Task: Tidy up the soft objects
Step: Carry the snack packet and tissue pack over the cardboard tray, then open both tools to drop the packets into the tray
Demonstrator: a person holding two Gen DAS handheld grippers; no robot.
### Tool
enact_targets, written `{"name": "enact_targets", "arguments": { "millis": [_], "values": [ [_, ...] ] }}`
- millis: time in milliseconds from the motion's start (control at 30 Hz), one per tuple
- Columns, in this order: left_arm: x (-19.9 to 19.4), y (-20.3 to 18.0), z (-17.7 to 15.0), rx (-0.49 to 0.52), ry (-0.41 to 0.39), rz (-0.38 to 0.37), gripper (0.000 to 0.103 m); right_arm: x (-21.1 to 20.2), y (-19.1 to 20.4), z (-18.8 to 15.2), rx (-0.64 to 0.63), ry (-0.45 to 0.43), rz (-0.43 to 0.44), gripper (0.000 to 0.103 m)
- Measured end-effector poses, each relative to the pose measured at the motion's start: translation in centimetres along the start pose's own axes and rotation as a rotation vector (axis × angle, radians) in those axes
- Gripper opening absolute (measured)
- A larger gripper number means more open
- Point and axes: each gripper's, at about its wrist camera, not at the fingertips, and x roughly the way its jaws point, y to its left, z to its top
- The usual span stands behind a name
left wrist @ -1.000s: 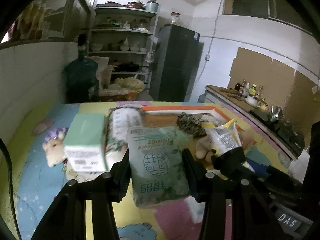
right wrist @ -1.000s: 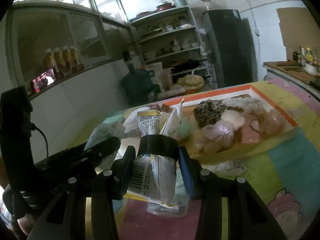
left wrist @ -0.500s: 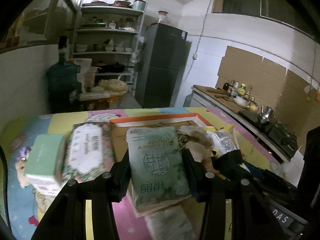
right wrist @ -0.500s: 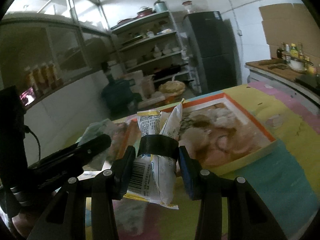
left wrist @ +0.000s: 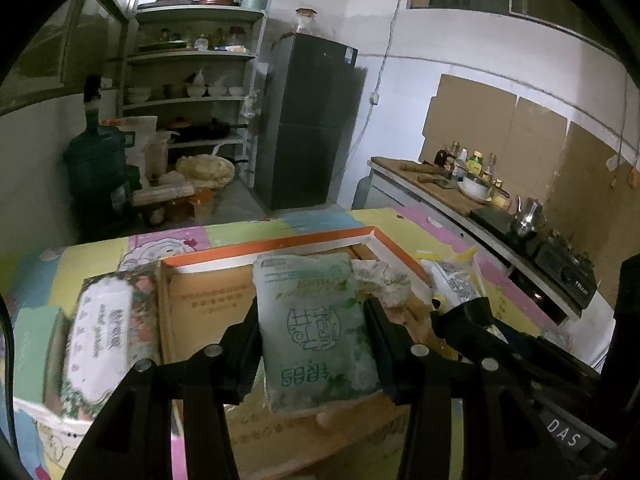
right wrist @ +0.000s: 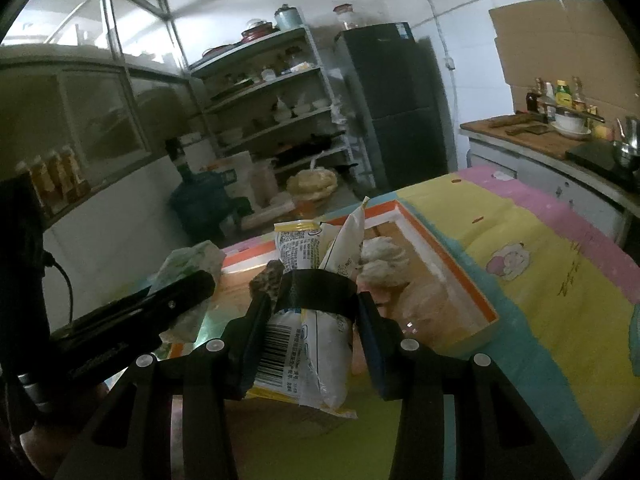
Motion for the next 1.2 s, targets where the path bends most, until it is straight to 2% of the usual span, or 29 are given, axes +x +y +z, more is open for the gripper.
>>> {"name": "enact_targets", "arguments": {
  "millis": [633,933,1200],
  "values": [
    [5.8,0.4,-0.1,-0.038,0.109,0.027,0.049,5.5,-1.6,1.1,-0.011,0.085,0.02,0.045],
    [7.5,1.5,-0.7,-0.099,0.172,0.002,0.049,7.1,-1.9,0.9,-0.001,0.133,0.024,0.045],
    [7.7,1.7,-0.8,-0.135,0.18,-0.019,0.052,7.1,-1.9,0.9,0.01,0.136,0.029,0.048]
  ]
}}
